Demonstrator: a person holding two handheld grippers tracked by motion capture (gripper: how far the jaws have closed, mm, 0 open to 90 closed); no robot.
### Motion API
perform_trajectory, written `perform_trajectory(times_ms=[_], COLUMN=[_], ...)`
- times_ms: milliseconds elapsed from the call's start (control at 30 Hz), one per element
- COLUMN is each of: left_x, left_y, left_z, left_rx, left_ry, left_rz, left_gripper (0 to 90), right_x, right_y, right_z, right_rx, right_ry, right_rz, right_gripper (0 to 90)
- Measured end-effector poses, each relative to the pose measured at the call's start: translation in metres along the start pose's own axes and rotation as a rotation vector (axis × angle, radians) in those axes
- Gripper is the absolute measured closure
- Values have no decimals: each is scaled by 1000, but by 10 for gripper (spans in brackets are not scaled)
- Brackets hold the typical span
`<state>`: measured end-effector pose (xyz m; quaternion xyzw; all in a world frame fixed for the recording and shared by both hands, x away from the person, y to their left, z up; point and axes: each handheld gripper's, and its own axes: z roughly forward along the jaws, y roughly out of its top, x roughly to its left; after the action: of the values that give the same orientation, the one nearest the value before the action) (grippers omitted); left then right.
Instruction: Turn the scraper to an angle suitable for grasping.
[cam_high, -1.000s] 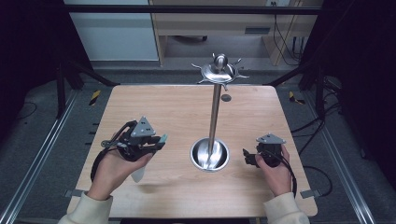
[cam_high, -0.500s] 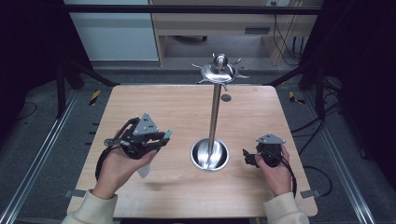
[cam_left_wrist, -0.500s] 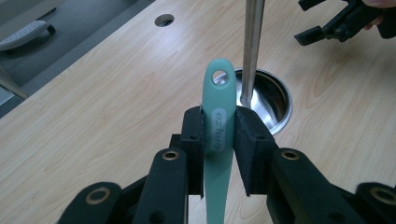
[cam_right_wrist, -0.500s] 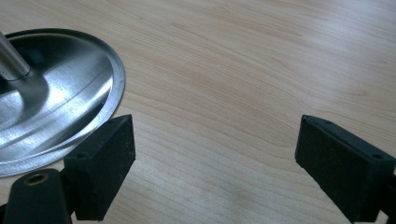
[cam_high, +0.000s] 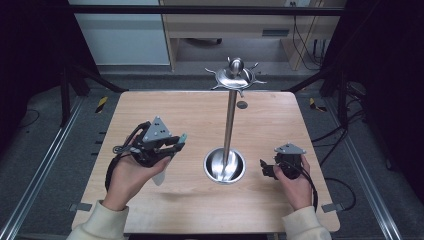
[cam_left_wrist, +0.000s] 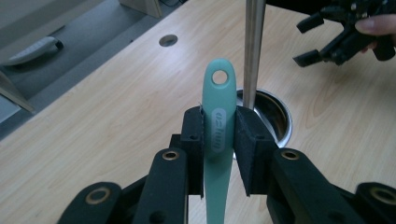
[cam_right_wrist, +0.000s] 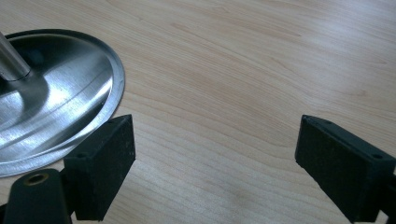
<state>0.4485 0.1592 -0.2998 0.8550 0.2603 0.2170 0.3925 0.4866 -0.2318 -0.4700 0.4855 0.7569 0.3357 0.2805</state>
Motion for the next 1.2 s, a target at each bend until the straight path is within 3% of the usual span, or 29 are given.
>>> perform_trajectory(times_ms=[467, 1200], left_x=[-2, -7], left_y=[25, 43], left_z=[-2, -6], left_rx=[-66, -148], left_ry=[11, 8], left_rz=[3, -9], left_gripper=[743, 743], right_x=[1, 1], right_y=[1, 1], right_z=[0, 1], right_rx=[3, 2], right_ry=[0, 1], right_rz=[0, -7], right_gripper=[125, 125])
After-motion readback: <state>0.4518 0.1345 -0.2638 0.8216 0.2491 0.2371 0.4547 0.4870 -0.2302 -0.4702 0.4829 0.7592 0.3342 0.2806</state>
